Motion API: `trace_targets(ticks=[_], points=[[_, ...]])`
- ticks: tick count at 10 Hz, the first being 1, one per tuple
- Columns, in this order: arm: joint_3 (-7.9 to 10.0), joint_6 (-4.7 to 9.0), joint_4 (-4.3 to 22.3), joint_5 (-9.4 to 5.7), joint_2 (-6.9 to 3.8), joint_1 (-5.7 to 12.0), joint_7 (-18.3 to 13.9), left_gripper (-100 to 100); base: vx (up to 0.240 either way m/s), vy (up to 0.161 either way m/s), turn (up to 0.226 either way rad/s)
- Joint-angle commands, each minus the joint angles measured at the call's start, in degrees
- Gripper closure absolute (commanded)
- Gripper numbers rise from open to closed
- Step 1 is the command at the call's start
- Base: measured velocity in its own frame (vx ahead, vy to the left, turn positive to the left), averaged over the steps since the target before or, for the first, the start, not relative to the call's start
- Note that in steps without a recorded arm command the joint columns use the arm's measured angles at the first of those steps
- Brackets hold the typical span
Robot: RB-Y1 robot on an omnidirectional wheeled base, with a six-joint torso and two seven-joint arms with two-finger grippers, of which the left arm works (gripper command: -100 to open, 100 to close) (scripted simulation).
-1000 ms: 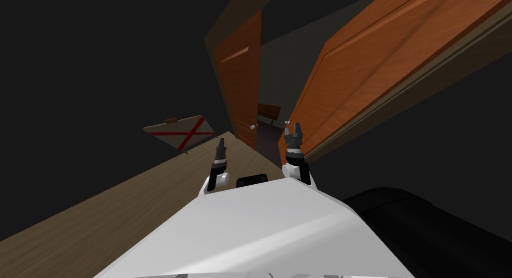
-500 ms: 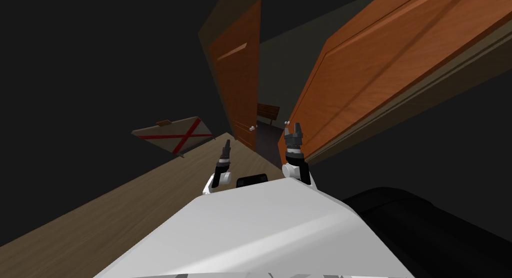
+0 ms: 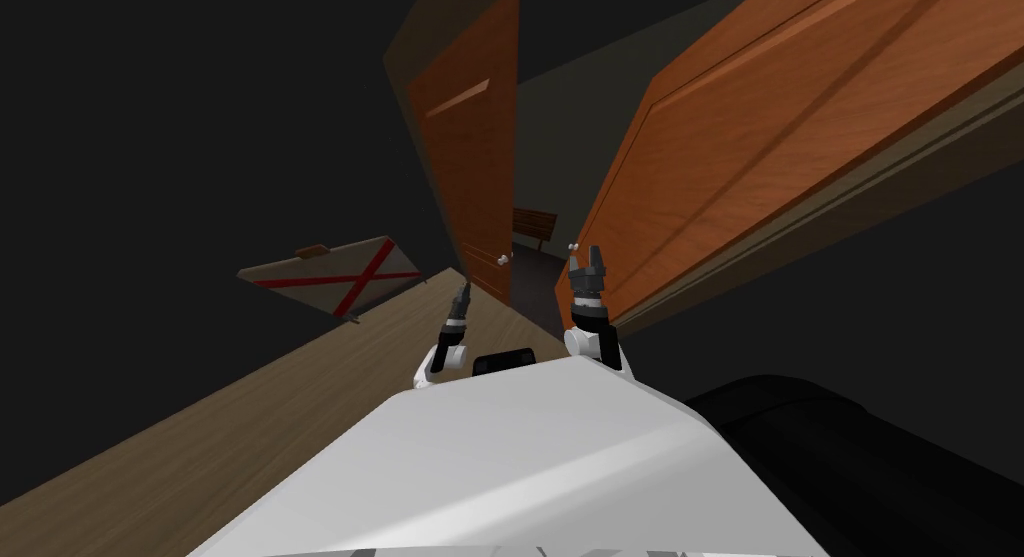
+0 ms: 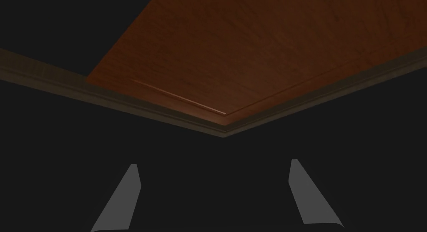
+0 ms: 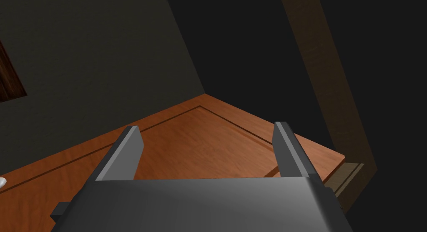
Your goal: Push the door open
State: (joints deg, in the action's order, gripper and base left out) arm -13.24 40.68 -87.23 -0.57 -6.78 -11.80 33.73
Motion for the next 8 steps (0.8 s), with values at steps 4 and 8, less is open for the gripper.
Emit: trace_targets(ticks=[4, 8], points=[[-2.50, 1.22, 6.94, 0.33, -0.90, 3.00, 6.23, -100, 0.101, 0.022, -0.059], [-4.63, 2.22, 12.93, 0.61, -1.58, 5.63, 11.46, -100, 0.097, 0.030, -0.061]])
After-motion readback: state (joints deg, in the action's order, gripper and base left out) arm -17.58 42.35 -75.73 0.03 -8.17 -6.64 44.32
